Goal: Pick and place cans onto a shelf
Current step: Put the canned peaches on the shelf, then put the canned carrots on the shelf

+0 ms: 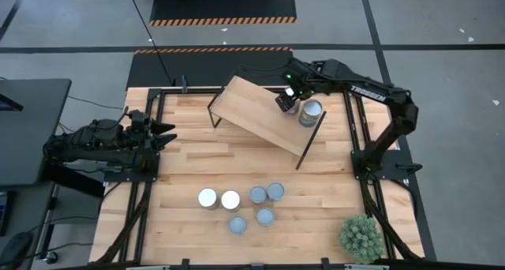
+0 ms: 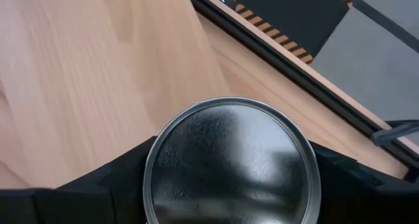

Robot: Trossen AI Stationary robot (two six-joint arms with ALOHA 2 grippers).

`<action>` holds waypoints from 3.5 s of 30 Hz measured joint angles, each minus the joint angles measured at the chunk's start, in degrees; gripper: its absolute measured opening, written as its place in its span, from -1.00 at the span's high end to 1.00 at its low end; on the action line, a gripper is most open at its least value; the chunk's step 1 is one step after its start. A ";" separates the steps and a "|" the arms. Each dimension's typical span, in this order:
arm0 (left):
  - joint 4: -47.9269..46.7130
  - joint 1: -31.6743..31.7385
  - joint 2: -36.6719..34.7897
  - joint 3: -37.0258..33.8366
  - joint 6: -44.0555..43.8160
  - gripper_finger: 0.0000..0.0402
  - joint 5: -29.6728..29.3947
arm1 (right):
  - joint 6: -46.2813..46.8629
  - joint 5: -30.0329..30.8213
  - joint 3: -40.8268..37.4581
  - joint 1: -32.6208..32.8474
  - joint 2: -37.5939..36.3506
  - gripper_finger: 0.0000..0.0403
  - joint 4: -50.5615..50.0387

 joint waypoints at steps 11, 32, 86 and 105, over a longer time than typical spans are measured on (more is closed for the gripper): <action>0.00 0.02 0.00 0.00 -0.04 -0.23 -0.02 | -1.30 -0.43 -3.19 -1.51 -0.83 -0.59 0.06; 0.00 0.01 0.00 -0.01 -0.14 -0.23 -0.02 | -1.34 -0.34 -3.57 -1.69 -0.80 -0.62 0.07; 0.00 0.00 0.04 -0.02 0.07 -0.23 4.34 | -3.46 -1.19 8.36 -0.26 -0.69 -0.84 -4.24; -3.47 0.00 0.07 -0.02 -0.04 -0.23 18.15 | -3.92 8.17 13.76 13.76 -0.67 -0.78 -2.39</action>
